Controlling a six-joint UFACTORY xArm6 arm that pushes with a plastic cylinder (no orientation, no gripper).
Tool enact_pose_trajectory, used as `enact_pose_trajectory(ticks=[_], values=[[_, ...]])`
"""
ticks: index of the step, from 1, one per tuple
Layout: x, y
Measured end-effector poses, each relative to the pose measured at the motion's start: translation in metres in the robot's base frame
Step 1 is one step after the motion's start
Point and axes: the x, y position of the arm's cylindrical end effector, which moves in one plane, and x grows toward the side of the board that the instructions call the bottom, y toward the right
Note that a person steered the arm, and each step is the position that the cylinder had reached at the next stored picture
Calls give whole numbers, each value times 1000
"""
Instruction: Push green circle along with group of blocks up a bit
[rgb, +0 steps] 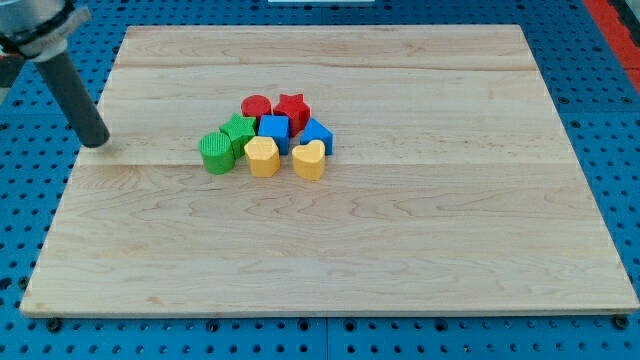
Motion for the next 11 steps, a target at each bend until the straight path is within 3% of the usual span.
enact_pose_trajectory(ticks=[2,4,6,8,9,11], values=[[80,29],[73,71],[124,80],[90,85],[52,92],[1,141]])
